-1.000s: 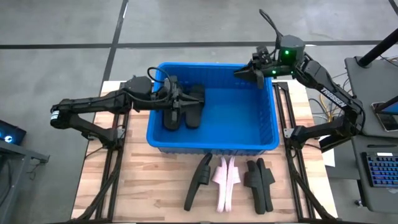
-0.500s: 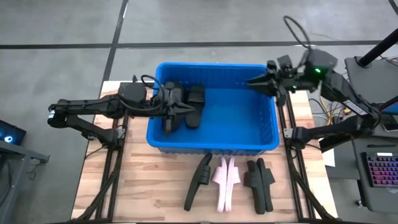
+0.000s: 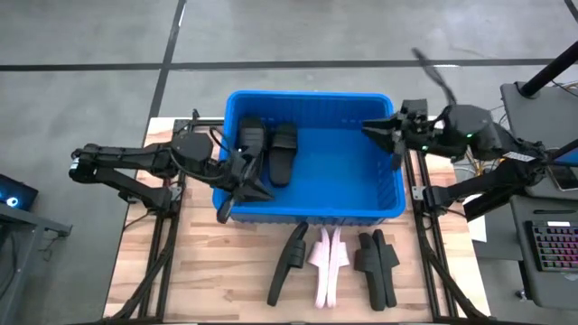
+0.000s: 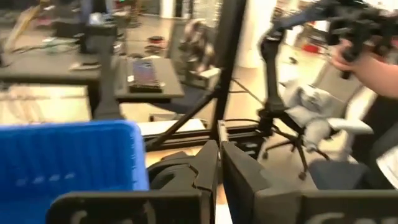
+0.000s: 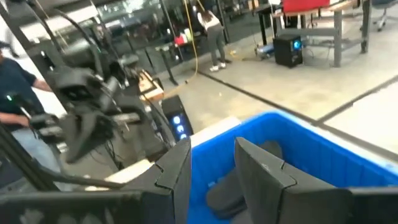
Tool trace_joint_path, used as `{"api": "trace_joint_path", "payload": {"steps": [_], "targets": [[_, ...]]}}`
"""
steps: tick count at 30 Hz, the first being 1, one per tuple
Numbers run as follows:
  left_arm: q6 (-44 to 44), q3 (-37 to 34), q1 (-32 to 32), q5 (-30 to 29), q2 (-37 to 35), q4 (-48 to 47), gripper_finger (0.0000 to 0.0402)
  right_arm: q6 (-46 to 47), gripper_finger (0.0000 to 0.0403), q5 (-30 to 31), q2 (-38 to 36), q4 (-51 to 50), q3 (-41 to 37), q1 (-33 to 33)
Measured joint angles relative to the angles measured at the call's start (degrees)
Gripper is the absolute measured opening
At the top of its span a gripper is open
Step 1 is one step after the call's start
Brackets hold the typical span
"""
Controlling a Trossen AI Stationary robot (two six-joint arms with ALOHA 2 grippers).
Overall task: Pick and place slides into bin
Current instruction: Put the black slides into the blue bin
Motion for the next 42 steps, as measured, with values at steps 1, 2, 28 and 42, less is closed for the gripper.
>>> {"api": "trace_joint_path", "payload": {"steps": [1, 2, 28, 42], "targets": [[1.15, 0.0, -0.36, 0.86, 0.09, 0.22, 0.0015, 0.27, 0.0114, 0.05, 0.43, 0.08, -0.28, 0.09], [1.4, 0.0, -0.88, 1.1, 0.14, 0.19, 0.0025, 0.72, 0.0114, 0.05, 0.8, 0.06, -0.58, 0.09], [-1.97, 16.11, -17.87, -34.17, 27.11, -13.67, 0.0203, -11.8, 0.0114, 6.62, -0.37, -17.85, -1.15, -2.36], [-7.83, 25.28, -24.2, -38.36, 39.92, -22.51, 0.0203, -13.31, 0.0114, 6.53, -0.26, -19.25, -1.52, -2.36]]}}
